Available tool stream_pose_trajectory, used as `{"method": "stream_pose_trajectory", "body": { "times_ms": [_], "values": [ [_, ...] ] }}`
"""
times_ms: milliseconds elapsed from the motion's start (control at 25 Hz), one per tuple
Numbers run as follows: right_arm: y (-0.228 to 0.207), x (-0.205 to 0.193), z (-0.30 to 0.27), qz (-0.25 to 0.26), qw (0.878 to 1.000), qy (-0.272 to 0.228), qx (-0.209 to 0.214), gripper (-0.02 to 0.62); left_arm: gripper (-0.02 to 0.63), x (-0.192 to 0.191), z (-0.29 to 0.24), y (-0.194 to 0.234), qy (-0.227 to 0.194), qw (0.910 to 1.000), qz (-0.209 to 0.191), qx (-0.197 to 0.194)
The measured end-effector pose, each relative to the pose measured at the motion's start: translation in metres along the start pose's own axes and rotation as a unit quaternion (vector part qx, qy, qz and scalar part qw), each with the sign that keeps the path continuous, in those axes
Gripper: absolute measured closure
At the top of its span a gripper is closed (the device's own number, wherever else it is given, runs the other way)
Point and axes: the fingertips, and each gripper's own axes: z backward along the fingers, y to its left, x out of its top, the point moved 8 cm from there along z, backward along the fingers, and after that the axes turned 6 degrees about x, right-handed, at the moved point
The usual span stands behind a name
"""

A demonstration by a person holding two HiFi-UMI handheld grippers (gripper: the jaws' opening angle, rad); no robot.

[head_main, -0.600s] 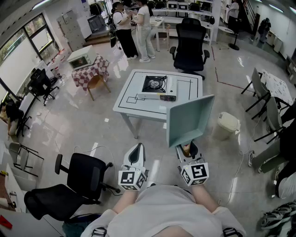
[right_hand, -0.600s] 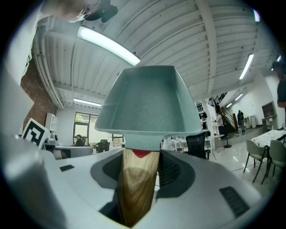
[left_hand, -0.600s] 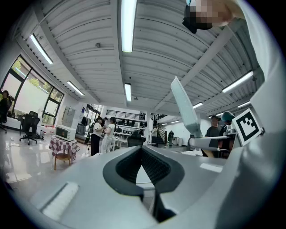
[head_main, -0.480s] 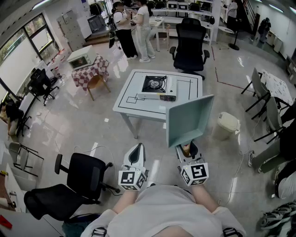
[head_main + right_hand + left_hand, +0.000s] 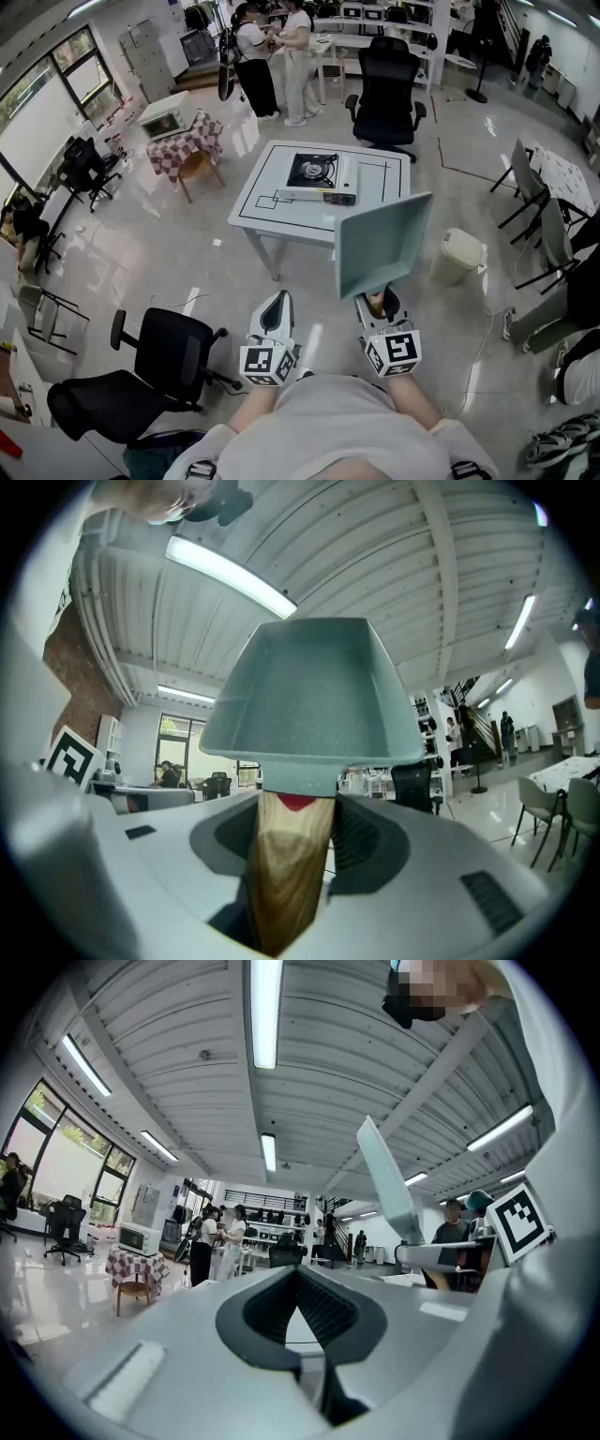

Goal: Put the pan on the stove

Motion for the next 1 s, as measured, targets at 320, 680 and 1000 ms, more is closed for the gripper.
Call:
{"method": "stream_pose_trajectory", "body": {
  "times_ms": [320,680,1000],
  "values": [
    [-0.019,-0.002,0.006,-0.005,1.0,0.004,0.008,0.408,0.595,-0.003,-0.005,-0.014,0.0,0.9999,-0.001,0.011],
    [-0.039,-0.006,0.008,-0.001,1.0,0.009,0.028,0.408,0.595,-0.008,-0.008,-0.027,-0.001,0.9992,-0.005,0.04],
    [-0.05,-0.011,-0.01,-0.005,0.999,0.017,0.039,0.408,0.595,-0.014,-0.021,-0.022,0.005,0.9989,-0.001,0.047]
  ]
}}
